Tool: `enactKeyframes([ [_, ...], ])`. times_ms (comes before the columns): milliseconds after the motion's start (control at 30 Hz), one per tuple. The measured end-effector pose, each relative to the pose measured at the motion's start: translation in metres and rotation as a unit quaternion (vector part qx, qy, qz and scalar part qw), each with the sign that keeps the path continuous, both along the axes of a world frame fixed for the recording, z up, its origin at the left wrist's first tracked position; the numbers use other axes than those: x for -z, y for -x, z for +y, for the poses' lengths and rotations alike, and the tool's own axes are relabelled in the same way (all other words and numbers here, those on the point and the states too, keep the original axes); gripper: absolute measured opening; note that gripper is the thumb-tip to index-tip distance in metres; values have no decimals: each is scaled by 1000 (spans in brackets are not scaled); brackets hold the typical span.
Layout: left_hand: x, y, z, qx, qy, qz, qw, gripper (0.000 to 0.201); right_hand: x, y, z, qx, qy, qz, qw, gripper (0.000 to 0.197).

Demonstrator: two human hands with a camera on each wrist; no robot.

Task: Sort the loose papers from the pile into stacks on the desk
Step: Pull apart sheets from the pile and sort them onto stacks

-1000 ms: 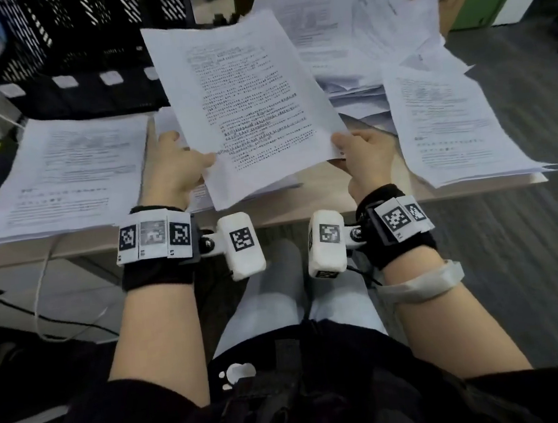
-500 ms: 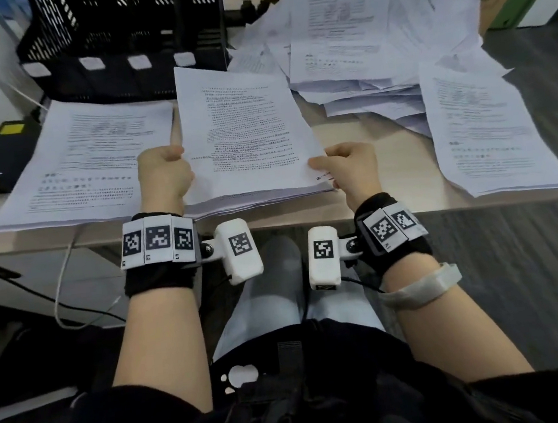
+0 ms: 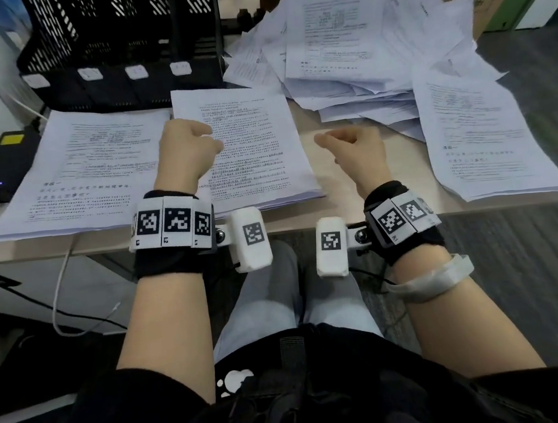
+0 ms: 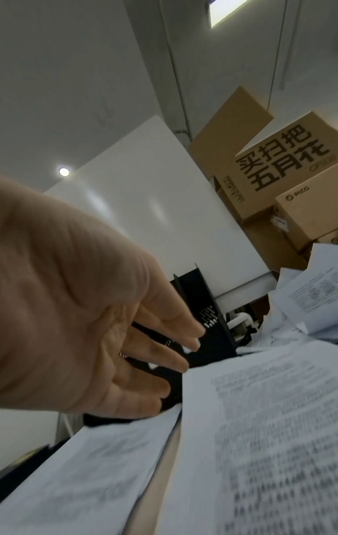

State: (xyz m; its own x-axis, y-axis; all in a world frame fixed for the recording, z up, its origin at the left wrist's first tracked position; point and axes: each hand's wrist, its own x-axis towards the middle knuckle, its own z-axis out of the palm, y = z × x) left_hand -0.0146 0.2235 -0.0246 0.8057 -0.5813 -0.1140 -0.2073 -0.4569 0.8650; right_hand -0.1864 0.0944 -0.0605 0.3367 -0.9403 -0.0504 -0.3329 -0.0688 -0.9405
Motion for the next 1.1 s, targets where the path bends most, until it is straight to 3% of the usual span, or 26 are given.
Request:
enactKeyframes([
  [67, -11, 8, -14, 31, 1, -6, 999, 34, -13, 3, -11, 2, 16, 8, 1000, 6],
  [167, -26, 18, -40, 79, 10, 8, 997, 22, -30, 8, -33, 23, 31, 6, 999, 15],
  [233, -35, 24, -60, 117, 1, 17, 993, 8, -40, 13, -47, 30, 48, 5, 998, 4],
  [267, -36, 25, -71, 129, -4, 20, 991, 18, -44, 16, -55, 35, 58, 6, 998, 6],
  [333, -40, 28, -92, 143, -12, 31, 989, 32, -51, 22, -68, 36, 72, 10, 997, 13],
  [500, -34, 37, -141, 139, -26, 41, 989, 35, -49, 28, -102, 58, 49, 61, 995, 37],
  [667, -17, 37, -176, 117, -42, 73, 990, 11, -37, 38, -132, 69, 5, 167, 984, 63],
  [867, 11, 31, -205, 67, 0, 178, 982, 24, -17, 50, -155, 61, -85, 337, 936, 103],
  [967, 19, 33, -214, 30, 46, 231, 971, 2, -7, 53, -154, 55, -124, 374, 918, 117],
  [1100, 27, 31, -226, -46, 108, 234, 965, 29, 11, 56, -153, 42, -143, 384, 911, 121],
])
